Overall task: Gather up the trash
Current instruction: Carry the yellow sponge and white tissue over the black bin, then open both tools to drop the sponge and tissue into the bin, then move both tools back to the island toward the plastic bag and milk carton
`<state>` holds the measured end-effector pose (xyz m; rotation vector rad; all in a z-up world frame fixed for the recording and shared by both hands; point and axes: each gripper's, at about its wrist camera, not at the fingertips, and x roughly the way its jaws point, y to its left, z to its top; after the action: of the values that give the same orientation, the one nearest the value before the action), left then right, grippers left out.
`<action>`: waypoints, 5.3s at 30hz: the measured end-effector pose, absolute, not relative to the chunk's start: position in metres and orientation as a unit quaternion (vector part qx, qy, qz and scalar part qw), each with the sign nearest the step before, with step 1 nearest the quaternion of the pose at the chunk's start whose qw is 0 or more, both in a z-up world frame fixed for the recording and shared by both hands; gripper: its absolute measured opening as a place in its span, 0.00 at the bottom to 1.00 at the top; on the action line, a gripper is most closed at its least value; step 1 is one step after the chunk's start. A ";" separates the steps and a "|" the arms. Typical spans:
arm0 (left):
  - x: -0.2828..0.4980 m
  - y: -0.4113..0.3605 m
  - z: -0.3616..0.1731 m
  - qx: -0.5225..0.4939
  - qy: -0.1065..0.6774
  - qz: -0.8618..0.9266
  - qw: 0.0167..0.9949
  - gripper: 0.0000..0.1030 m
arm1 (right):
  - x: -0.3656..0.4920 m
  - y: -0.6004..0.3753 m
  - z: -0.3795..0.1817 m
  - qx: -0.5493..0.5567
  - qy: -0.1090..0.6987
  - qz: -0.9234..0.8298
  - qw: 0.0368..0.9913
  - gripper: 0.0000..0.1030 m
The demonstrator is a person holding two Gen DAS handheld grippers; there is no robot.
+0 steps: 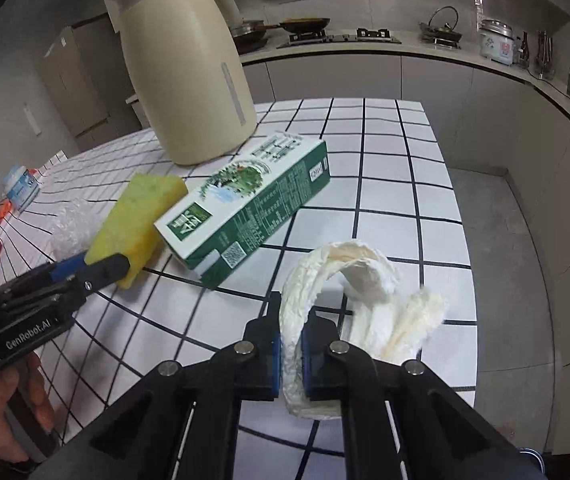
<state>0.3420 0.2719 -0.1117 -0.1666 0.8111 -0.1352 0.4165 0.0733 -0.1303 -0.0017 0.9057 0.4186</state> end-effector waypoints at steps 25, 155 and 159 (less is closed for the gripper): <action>0.232 0.244 -0.084 -0.064 0.379 -0.104 0.917 0.43 | 0.295 0.062 -0.087 -0.003 0.399 0.196 0.896 0.08; 0.159 0.005 -0.082 -0.038 0.403 -0.076 0.911 0.99 | 0.194 -0.238 -0.113 -0.032 0.447 0.076 0.890 1.00; 0.158 0.054 -0.078 -0.050 0.399 -0.046 0.915 0.99 | 0.203 -0.195 -0.099 -0.041 0.434 0.091 0.896 1.00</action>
<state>0.1575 0.0542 -0.0784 -0.1032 0.8211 -0.0937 0.2034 -0.1948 -0.0991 -0.0844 0.8988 0.1895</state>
